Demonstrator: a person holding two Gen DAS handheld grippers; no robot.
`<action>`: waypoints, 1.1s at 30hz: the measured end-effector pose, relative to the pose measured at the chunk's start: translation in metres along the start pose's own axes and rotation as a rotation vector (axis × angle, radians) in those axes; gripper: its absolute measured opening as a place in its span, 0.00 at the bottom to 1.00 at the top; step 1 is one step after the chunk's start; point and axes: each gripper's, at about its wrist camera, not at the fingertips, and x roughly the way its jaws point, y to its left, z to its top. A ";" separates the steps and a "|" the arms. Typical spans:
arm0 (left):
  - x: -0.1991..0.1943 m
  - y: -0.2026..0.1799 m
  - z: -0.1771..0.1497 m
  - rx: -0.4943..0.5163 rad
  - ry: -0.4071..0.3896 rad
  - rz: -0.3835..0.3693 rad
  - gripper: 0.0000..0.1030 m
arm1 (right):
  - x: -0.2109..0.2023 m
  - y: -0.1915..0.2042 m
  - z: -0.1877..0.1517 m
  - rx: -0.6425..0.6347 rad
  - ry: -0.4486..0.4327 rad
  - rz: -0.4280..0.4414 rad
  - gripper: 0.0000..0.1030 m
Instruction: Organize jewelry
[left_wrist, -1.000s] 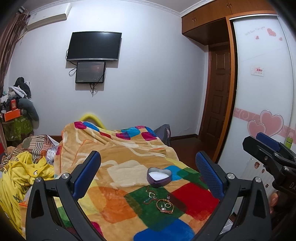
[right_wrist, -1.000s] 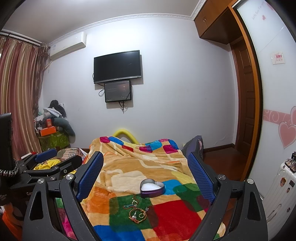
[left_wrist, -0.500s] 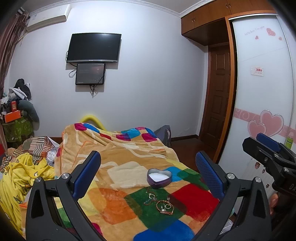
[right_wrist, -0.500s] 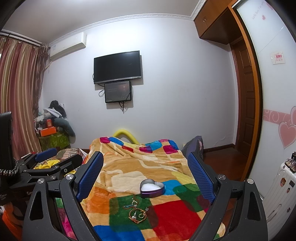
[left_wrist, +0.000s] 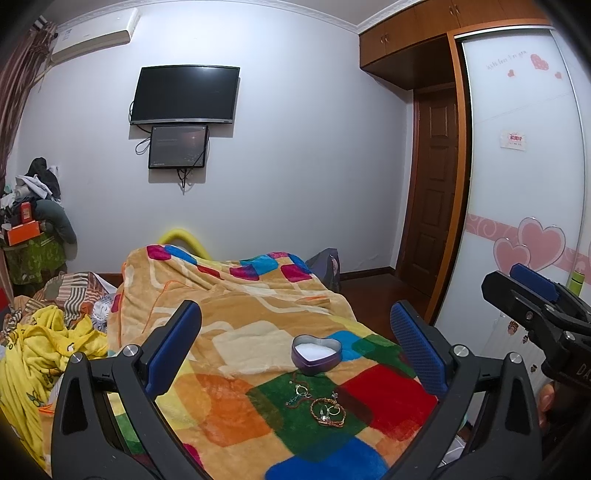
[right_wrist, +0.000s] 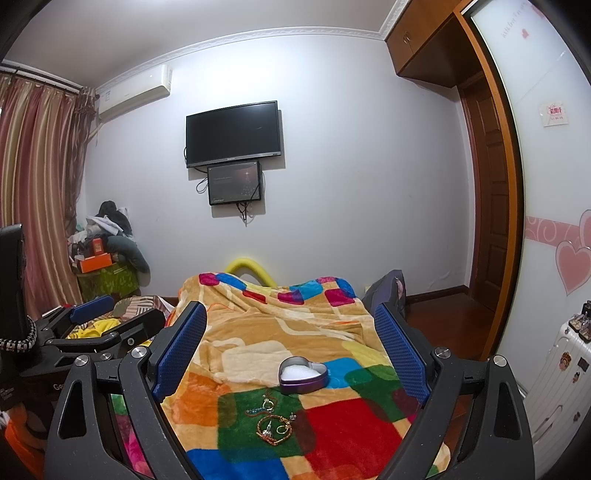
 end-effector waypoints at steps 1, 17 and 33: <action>0.000 0.000 0.000 0.000 0.000 0.000 1.00 | 0.000 0.000 0.000 0.000 0.000 0.000 0.88; 0.010 -0.001 -0.001 -0.002 0.027 0.001 1.00 | 0.005 -0.003 -0.002 0.008 0.025 -0.001 0.88; 0.106 0.022 -0.051 -0.026 0.311 0.039 1.00 | 0.076 -0.037 -0.061 0.048 0.275 -0.077 0.88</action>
